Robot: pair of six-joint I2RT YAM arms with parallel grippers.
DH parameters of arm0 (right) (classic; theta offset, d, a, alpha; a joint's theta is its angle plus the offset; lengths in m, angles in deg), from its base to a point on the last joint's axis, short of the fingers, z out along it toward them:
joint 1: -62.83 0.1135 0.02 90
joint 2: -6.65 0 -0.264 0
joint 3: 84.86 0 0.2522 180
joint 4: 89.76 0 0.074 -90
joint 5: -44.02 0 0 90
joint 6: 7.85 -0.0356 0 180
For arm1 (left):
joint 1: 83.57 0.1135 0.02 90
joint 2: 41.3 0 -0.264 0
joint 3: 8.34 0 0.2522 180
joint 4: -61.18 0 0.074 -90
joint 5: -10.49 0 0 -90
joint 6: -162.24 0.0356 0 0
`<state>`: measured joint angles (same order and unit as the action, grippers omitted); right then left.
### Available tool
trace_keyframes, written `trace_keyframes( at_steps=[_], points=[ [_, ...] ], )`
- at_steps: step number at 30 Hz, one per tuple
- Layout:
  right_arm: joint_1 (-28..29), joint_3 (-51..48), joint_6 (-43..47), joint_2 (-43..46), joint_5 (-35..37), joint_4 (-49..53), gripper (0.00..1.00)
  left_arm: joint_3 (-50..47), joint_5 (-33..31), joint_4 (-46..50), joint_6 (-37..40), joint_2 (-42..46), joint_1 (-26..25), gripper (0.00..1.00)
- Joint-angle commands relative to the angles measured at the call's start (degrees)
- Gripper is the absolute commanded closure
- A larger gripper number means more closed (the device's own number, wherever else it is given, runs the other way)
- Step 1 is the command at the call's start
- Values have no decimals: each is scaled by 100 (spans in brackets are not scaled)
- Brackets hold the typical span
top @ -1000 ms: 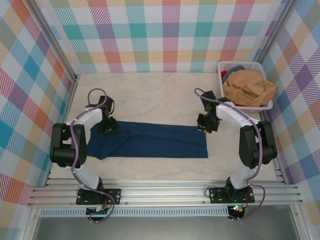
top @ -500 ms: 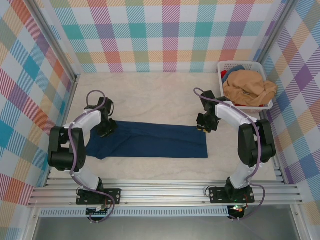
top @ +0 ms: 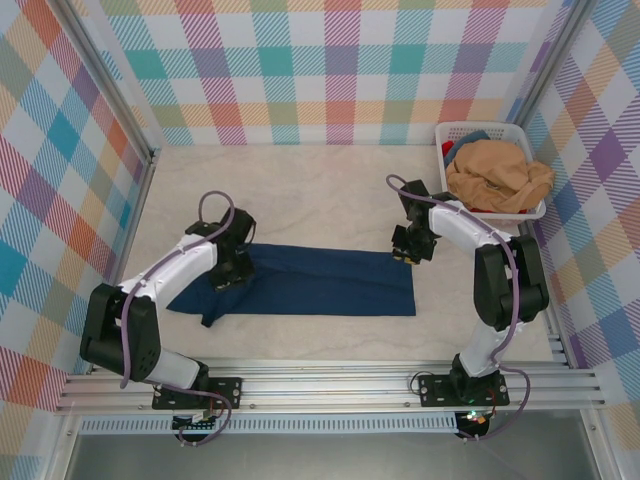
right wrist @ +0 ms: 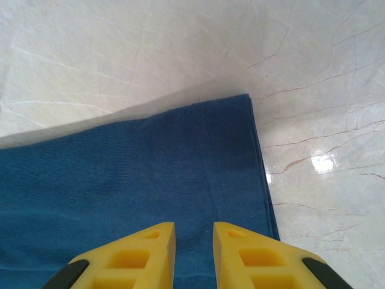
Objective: Fold and stack the t-shirts
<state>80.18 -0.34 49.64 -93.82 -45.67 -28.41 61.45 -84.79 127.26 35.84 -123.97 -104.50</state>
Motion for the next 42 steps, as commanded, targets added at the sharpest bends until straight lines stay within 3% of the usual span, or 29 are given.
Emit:
trace_keyframes(
  at_steps=[1,14,21,22,24,25,28,35,42],
  points=[
    [36,161,34,-115,-133,32,77,-238,147,321,-288,165,-214,100],
    [50,105,38,-124,-148,-13,77,-358,340,-37,-526,-487,-1025,100],
    [50,112,34,-162,-167,-26,77,-249,313,216,-671,-882,-1237,94],
    [58,136,47,-181,-188,-23,77,-188,209,376,-670,-947,-1238,90],
    [92,206,85,-217,-156,-1,77,-28,35,577,-686,-962,-1238,59],
    [96,253,95,-236,-146,12,77,103,-20,648,-685,-887,-1238,53],
    [81,307,30,-312,-128,48,76,700,-225,831,-617,-583,-1116,47],
    [-192,580,203,-724,271,14,72,1288,510,380,-647,-1235,321,53],
    [-292,382,316,-282,158,274,67,1182,975,15,-987,-1377,-213,59]
  ],
)
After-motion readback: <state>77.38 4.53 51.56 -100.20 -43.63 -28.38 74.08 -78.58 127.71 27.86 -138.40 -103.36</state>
